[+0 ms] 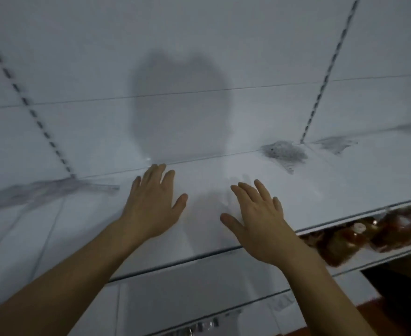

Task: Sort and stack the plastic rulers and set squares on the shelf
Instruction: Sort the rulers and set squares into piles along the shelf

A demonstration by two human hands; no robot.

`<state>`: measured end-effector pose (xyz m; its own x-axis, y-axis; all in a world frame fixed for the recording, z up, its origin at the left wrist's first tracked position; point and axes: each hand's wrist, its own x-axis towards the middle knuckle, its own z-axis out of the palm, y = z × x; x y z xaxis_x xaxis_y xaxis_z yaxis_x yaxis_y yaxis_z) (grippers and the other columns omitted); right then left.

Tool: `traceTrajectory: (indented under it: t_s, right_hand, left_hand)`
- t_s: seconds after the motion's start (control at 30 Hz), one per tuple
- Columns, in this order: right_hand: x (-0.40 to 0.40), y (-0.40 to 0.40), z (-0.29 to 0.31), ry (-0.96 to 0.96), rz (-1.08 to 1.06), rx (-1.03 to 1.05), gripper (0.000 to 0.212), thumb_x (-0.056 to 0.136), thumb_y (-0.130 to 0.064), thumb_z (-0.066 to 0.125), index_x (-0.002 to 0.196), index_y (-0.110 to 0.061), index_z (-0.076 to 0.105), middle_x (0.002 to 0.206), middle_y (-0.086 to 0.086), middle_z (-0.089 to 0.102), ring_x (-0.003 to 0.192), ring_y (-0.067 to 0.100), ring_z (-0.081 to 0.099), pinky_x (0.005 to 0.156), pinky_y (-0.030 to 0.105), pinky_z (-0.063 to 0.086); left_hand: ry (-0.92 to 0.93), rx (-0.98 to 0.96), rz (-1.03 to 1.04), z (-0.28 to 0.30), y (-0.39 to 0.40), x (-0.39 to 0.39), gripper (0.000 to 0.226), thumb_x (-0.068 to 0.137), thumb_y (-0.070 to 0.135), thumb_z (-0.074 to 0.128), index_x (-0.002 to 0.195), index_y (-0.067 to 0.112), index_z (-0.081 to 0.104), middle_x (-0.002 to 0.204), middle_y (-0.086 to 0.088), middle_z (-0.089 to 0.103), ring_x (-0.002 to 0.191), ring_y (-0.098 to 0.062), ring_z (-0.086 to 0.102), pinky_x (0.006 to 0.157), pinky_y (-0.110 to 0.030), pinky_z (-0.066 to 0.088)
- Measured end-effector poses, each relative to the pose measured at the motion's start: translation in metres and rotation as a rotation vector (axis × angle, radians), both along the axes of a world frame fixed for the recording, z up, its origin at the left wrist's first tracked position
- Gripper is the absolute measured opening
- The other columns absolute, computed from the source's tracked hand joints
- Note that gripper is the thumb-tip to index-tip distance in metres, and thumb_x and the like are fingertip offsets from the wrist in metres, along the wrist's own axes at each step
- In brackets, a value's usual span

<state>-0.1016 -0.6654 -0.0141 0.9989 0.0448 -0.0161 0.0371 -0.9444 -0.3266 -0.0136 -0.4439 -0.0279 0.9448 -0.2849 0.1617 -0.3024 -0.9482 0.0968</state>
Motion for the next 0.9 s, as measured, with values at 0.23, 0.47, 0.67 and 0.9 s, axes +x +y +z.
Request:
traceTrajectory:
  t_s: [0.23, 0.47, 0.67, 0.9]
  right_hand:
    - [0.038, 0.152, 0.006, 0.039, 0.349, -0.011, 0.07, 0.102, -0.058, 0.033, 0.159, -0.027, 0.007, 0.168, -0.008, -0.003, 0.154, 0.019, -0.015, 0.123, 0.059, 0.0]
    - [0.066, 0.283, 0.014, 0.032, 0.516, -0.032, 0.07, 0.101, -0.057, 0.037, 0.159, -0.028, 0.009, 0.168, -0.008, -0.003, 0.154, 0.02, -0.01, 0.122, 0.06, 0.001]
    - [0.092, 0.349, 0.009, 0.035, 0.457, -0.035, 0.071, 0.101, -0.057, 0.04, 0.159, -0.028, 0.01, 0.167, -0.009, 0.0, 0.155, 0.018, -0.005, 0.123, 0.059, 0.004]
    - [0.126, 0.366, 0.014, 0.029, 0.323, -0.05, 0.062, 0.101, -0.047, 0.049, 0.154, -0.023, 0.028, 0.153, 0.001, 0.039, 0.142, 0.026, 0.033, 0.114, 0.053, 0.033]
  left_hand:
    - [0.007, -0.084, 0.334, 0.005, 0.178, -0.044, 0.077, 0.096, 0.062, 0.031, 0.157, 0.016, 0.019, 0.165, -0.008, 0.011, 0.152, -0.025, 0.009, 0.122, -0.053, 0.014]
    - [0.063, -0.12, 0.515, 0.01, 0.316, -0.055, 0.077, 0.097, 0.061, 0.034, 0.158, 0.018, 0.014, 0.166, -0.006, 0.008, 0.153, -0.022, 0.003, 0.123, -0.052, 0.008]
    - [0.067, -0.171, 0.446, 0.009, 0.386, -0.022, 0.08, 0.093, 0.066, 0.03, 0.157, 0.02, 0.016, 0.166, -0.001, 0.01, 0.153, -0.019, 0.005, 0.123, -0.051, 0.01]
    - [0.113, -0.149, 0.227, -0.001, 0.399, 0.028, 0.09, 0.076, 0.079, 0.022, 0.144, 0.024, 0.045, 0.145, 0.001, 0.046, 0.137, -0.022, 0.036, 0.11, -0.042, 0.033]
